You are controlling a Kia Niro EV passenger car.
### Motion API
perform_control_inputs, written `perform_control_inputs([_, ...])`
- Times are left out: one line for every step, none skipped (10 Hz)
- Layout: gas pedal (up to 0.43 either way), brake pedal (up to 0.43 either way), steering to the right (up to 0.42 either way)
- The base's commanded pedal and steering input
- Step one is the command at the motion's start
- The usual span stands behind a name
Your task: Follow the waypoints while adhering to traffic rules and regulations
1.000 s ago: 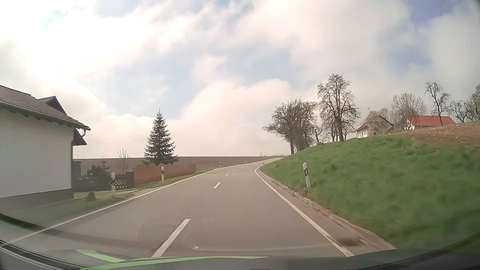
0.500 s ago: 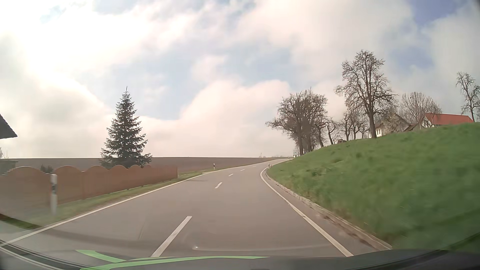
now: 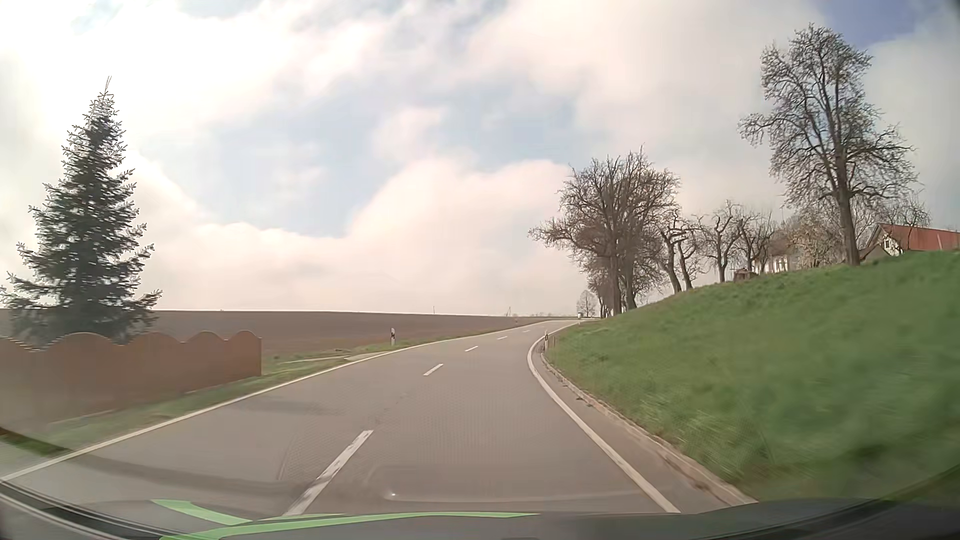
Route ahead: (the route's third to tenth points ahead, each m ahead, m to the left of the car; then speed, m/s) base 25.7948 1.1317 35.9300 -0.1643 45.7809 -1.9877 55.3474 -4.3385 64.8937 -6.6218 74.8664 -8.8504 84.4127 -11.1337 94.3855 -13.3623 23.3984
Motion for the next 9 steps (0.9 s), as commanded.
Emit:
perform_control_inputs([0.287, 0.000, 0.019])
perform_control_inputs([0.287, 0.000, 0.020])
perform_control_inputs([0.287, 0.000, 0.021])
perform_control_inputs([0.299, 0.000, 0.023])
perform_control_inputs([0.299, 0.000, 0.024])
perform_control_inputs([0.299, 0.000, 0.025])
perform_control_inputs([0.299, 0.000, 0.026])
perform_control_inputs([0.311, 0.000, 0.027])
perform_control_inputs([0.311, 0.000, 0.029])
